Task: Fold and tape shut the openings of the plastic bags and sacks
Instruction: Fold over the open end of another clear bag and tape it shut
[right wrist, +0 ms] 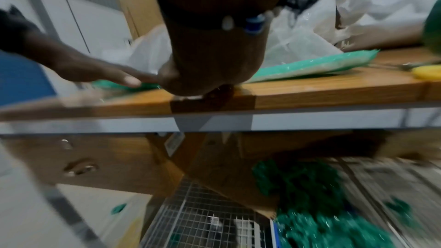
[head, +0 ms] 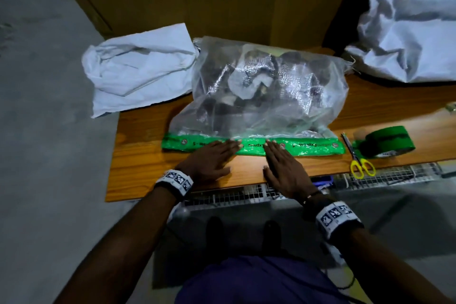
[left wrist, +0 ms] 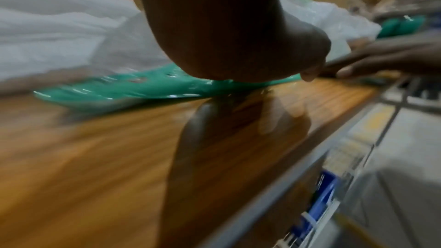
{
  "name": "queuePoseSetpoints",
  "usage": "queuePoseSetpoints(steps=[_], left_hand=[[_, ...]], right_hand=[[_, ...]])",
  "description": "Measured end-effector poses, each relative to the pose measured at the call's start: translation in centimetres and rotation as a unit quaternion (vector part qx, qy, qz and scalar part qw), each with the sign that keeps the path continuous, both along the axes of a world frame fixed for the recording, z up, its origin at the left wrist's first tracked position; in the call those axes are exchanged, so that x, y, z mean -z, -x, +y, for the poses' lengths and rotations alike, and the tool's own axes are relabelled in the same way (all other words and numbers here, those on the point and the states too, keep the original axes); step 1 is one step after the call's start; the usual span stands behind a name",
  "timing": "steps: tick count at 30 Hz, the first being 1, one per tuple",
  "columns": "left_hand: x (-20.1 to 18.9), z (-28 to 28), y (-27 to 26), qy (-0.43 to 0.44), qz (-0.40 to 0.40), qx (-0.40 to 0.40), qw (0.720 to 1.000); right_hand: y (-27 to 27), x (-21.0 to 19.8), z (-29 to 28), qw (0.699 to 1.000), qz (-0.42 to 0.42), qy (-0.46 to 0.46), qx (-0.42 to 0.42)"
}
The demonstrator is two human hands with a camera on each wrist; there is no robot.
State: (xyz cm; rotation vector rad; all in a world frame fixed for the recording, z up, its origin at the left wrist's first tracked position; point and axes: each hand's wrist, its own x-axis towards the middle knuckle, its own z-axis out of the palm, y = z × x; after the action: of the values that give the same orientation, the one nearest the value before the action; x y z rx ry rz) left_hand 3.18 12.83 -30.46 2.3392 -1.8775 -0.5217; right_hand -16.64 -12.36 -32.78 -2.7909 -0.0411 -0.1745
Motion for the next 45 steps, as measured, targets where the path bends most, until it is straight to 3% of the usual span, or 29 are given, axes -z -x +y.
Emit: queuePoseSetpoints(steps=[5, 10, 12, 15, 21, 25, 29, 33, 36, 41, 45], left_hand=[[-0.4, 6.4, -5.5, 0.014, -0.014, 0.036, 0.999], [0.2, 6.2, -5.6, 0.014, 0.023, 0.012, 1.000], [0.4, 6.5, -5.4, 0.030, 0.034, 0.003, 0.999], [0.3, 7.0, -6.2, 0.036, 0.052, 0.020, 0.998], [0.4, 9.6, -9.9, 0.037, 0.040, 0.096, 0.994], [0.1, 14.6, -13.4, 0.062, 0.055, 0.070, 0.994], [0.6, 14.2, -12.5, 0.092, 0.078, -0.005, 0.993], [-0.1, 11.7, -9.4, 0.194, -0.036, -0.075, 0.977], [-1.0, 9.0, -6.9, 0.229, -0.073, -0.110, 0.964], [-0.9, 5.4, -4.9, 0.158, -0.099, -0.099, 0.977], [-0.3, 5.6, -6.6, 0.137, -0.148, -0.021, 0.979]], right_hand=[[-0.2, 0.4, 0.3, 1.000, 0.014, 0.024, 0.008], [-1.1, -1.0, 3.3, 0.995, -0.019, 0.006, 0.095], [-3.6, -1.4, 6.4, 0.995, -0.039, -0.013, 0.087], [-6.7, -0.6, 11.4, 0.996, 0.009, -0.032, 0.079], [-6.0, -0.2, 10.8, 0.997, 0.037, -0.029, 0.064], [-6.4, 0.2, 11.1, 0.995, 0.044, -0.036, 0.082], [-7.1, -0.5, 11.4, 0.994, 0.025, -0.018, 0.102], [-9.4, -2.8, 12.6, 0.992, -0.039, -0.002, 0.122], [-10.9, -3.3, 13.4, 0.993, -0.036, -0.032, 0.104], [-12.5, -3.2, 12.5, 0.998, -0.016, -0.009, 0.065], [-12.5, -2.1, 10.6, 1.000, -0.017, 0.015, -0.005]])
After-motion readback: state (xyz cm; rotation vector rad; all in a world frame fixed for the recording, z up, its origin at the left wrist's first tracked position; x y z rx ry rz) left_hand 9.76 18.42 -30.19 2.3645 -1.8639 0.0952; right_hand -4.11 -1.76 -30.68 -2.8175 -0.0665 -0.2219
